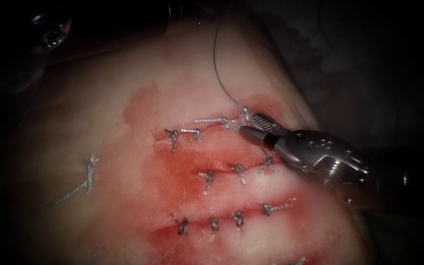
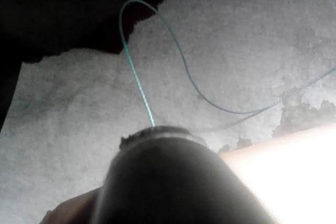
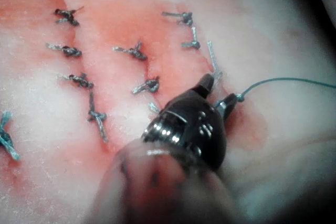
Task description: Wound Closure
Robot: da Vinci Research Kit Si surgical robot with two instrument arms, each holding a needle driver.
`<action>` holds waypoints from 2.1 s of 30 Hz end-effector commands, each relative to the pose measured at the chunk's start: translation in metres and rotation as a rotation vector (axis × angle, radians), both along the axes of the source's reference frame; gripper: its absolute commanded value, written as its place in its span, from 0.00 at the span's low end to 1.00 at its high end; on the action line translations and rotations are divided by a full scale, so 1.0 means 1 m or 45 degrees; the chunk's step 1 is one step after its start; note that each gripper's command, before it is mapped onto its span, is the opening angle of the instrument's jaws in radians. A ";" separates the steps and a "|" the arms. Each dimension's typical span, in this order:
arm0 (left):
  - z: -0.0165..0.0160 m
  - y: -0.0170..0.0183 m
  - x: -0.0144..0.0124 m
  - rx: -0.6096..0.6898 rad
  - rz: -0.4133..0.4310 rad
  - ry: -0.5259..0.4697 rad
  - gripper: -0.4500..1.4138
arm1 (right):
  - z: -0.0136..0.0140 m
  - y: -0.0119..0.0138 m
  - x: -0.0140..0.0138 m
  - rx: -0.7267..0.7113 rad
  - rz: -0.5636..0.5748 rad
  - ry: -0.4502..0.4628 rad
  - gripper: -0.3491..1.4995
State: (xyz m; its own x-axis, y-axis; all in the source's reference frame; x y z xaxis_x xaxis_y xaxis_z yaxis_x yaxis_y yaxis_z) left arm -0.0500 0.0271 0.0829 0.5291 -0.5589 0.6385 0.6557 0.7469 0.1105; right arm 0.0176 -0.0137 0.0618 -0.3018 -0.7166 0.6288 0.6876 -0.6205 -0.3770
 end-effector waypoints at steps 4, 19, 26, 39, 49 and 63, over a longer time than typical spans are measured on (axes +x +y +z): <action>-0.0002 0.0015 -0.0005 -0.008 -0.004 -0.002 0.00 | 0.0011 0.0001 0.0008 -0.021 0.026 -0.031 0.43; -0.0002 0.0017 -0.0010 -0.010 -0.004 0.002 0.00 | 0.0013 -0.0004 0.0005 0.140 0.106 -0.142 0.00; 0.0005 0.0023 -0.0016 -0.030 0.014 0.018 0.00 | -0.0008 -0.0004 0.0007 0.136 0.169 -0.099 0.00; 0.0050 0.0033 0.0002 -0.127 0.033 0.145 0.00 | -0.0006 -0.0016 0.0007 0.121 0.273 -0.200 0.00; 0.0052 0.0042 0.0009 -0.179 0.057 0.254 0.00 | -0.0002 -0.0025 0.0012 0.115 0.256 -0.235 0.00; 0.0051 0.0045 0.0010 -0.178 0.039 0.260 0.00 | -0.0009 -0.0030 0.0012 0.110 0.273 -0.248 0.00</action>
